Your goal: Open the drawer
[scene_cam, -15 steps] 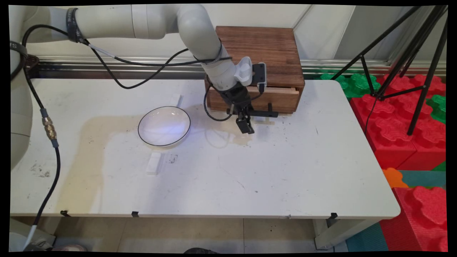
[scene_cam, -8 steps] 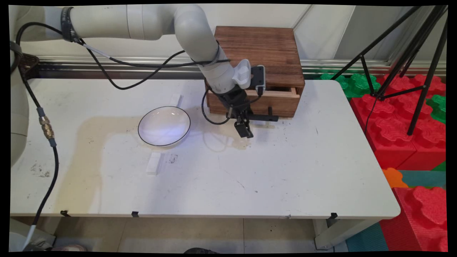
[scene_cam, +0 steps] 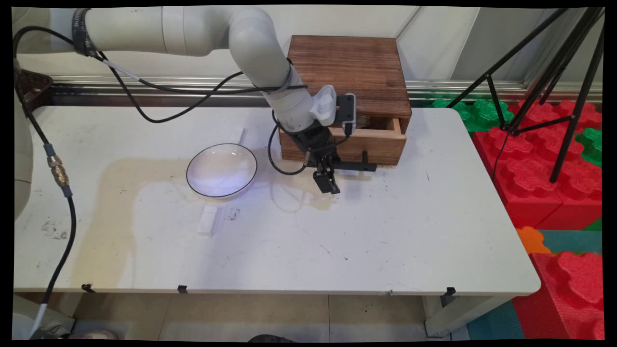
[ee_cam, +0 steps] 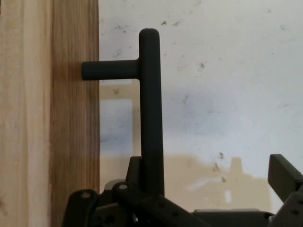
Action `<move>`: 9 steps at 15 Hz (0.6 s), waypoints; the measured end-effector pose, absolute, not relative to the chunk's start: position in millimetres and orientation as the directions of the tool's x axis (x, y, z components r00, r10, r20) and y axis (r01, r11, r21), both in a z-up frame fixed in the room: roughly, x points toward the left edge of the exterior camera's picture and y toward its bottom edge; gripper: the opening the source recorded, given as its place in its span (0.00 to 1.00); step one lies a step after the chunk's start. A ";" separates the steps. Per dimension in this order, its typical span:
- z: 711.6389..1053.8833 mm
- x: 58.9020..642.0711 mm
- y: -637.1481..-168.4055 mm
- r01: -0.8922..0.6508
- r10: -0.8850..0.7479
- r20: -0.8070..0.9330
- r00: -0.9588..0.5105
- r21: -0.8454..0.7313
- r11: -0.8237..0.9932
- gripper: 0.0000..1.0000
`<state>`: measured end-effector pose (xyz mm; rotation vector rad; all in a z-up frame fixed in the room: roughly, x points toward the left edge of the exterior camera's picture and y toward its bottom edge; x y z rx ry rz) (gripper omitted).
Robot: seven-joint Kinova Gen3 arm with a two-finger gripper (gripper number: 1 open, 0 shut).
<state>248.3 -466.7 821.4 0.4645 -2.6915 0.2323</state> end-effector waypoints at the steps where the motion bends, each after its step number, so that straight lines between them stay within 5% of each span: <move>1: 821.7 247.9 -464.4 -0.350 -0.285 0.411 -0.866 -0.092 0.932 1.00; 9: 824.0 244.2 -443.6 -0.338 -0.279 0.418 -0.865 -0.072 0.938 1.00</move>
